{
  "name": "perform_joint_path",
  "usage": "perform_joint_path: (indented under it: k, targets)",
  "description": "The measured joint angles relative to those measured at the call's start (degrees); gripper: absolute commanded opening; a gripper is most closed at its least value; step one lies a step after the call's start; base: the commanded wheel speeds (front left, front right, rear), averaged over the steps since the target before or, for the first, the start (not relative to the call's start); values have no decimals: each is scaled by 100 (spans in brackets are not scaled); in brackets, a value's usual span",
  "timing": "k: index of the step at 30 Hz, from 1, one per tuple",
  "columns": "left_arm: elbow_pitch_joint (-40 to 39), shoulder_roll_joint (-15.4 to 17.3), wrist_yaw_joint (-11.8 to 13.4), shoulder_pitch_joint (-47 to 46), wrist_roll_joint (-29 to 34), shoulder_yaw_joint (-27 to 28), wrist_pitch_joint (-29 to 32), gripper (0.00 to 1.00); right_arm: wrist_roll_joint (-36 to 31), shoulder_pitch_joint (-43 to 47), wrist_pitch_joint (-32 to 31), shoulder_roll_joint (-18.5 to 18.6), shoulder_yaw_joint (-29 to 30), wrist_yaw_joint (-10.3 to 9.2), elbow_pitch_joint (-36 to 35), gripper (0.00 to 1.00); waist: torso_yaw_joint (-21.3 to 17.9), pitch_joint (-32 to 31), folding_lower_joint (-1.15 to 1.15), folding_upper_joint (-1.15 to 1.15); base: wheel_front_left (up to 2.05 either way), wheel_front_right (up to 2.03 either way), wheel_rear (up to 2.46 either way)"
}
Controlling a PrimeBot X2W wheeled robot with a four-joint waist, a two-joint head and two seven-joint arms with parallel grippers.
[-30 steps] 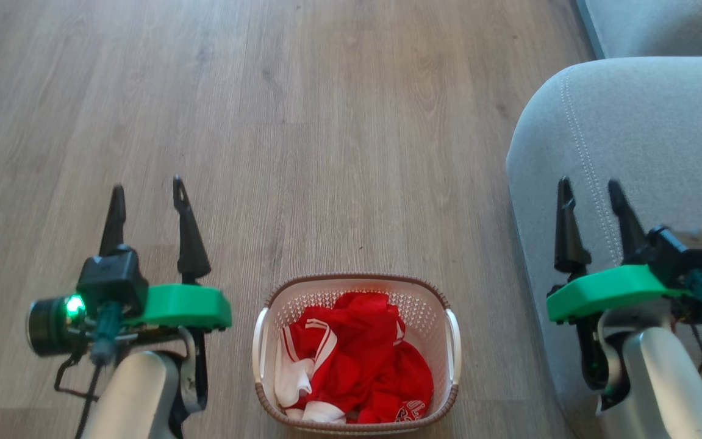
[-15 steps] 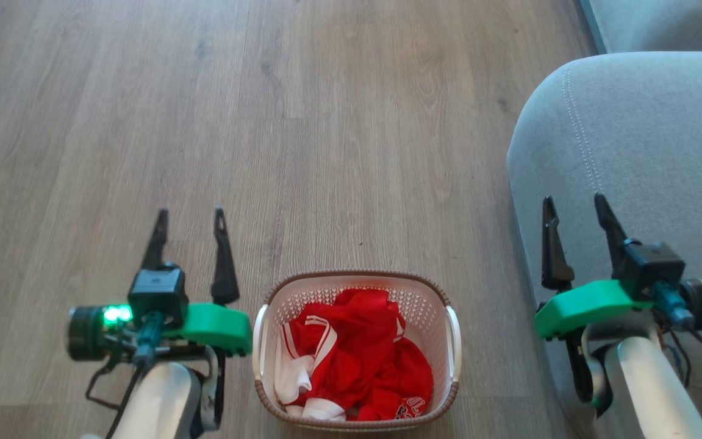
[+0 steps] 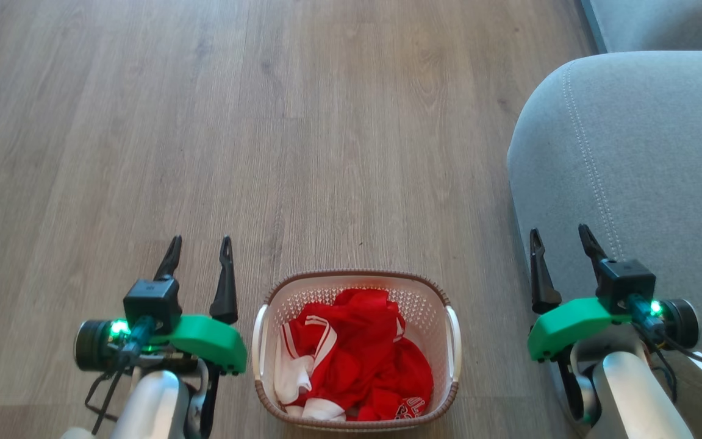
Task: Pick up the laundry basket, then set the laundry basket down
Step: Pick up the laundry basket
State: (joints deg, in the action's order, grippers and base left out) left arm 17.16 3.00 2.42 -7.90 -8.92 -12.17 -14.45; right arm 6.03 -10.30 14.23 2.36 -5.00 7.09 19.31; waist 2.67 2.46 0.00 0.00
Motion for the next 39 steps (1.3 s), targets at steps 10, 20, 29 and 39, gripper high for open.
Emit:
perform_joint_path:
  k: [10, 20, 29, 39]
  targets:
    - [216, -23, -243, 2, -16, 45, 0, 100, -22, -4, 0, 0, -29, 0, 179, 100, -18, 90, 0, 0, 0, 0, 0]
    - [813, -26, -345, -276, -179, -218, 1, 100, -168, -617, -1, 5, -112, 0, 907, 100, -44, 732, 0, 0, 0, 0, 0]
    - [1975, -58, -472, -1287, -555, -580, 1, 100, -212, -1461, -1, 24, -270, 0, 2078, 100, -50, 1580, 1, 0, 0, 0, 0]
    - [3812, -107, -699, -2649, -1294, -1314, 1, 100, 90, -2649, -79, 76, -765, 0, 3187, 100, -44, 2792, 2, 0, 0, 0, 0]
